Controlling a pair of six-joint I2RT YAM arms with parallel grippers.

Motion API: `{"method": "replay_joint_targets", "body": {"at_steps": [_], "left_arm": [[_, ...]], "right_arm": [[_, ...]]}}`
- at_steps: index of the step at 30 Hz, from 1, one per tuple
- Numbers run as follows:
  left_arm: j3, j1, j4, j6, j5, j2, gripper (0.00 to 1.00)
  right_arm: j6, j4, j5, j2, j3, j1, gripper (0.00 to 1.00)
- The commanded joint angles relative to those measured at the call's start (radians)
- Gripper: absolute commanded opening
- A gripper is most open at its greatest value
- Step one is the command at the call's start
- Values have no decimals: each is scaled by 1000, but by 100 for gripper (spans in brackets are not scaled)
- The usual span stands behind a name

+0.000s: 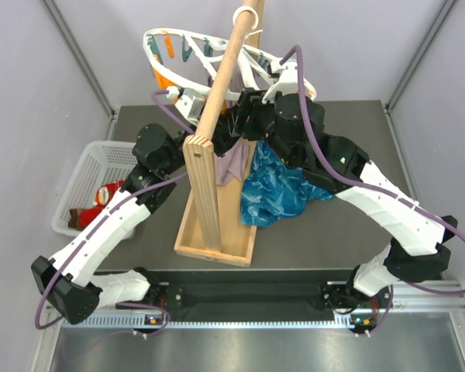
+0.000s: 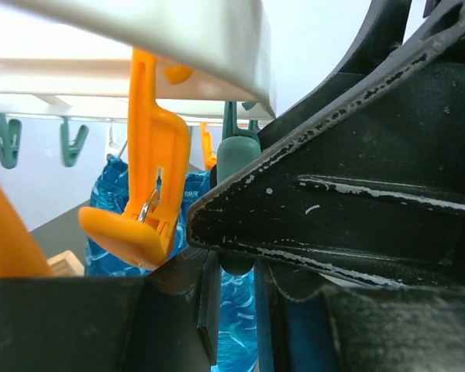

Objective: Clip the socks to the hanger
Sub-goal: Open the clamp at the hanger, then pick up the sock from the bin.

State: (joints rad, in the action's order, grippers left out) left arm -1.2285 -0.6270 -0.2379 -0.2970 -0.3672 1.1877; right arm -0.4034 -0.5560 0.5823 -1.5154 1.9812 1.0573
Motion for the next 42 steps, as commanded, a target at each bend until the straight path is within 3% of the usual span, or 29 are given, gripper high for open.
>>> {"method": "replay_joint_targets", "body": {"at_steps": [1,6,8,9,10,11,13,14,15,18,25,28,32,35,38,42], "left_arm": [[-32,-10,31,82,33,-20,0],[-32,-10,37,88,30,-26,0],[-31,-10,37,90,25,-25,0],[-29,-8,37,90,24,-26,0],[-29,-10,40,90,25,-30,0],[-28,-10,45,90,28,-31,3],[-17,-8,55,82,62,-39,35],[-11,-8,72,81,107,-52,46],[1,-8,86,78,143,-62,71],[36,3,149,90,232,-108,78],[129,140,296,55,249,-232,77],[158,220,380,9,252,-264,70],[204,280,518,-34,269,-296,47],[244,289,659,-76,444,-353,40],[299,314,790,-128,635,-416,42],[259,415,942,-166,723,-369,31]], "right_arm": [[0,-1,28,-20,70,0,57],[3,-4,37,-57,108,-3,53],[-2,-1,45,-60,108,-5,42],[-2,5,54,-63,107,-5,34],[-2,8,53,-63,105,-8,1],[-6,8,57,-65,105,-10,0],[-3,10,60,-65,97,-11,0],[-8,10,63,-63,93,-11,0],[-9,13,65,-58,84,-13,0],[-11,31,56,-43,47,-16,0],[-8,47,37,-22,-2,-29,0],[0,62,25,-6,-24,-36,0],[6,71,22,7,-53,-42,0],[12,83,7,20,-81,-46,0],[15,97,-7,35,-114,-54,0],[18,129,-54,60,-171,-79,0]]}}
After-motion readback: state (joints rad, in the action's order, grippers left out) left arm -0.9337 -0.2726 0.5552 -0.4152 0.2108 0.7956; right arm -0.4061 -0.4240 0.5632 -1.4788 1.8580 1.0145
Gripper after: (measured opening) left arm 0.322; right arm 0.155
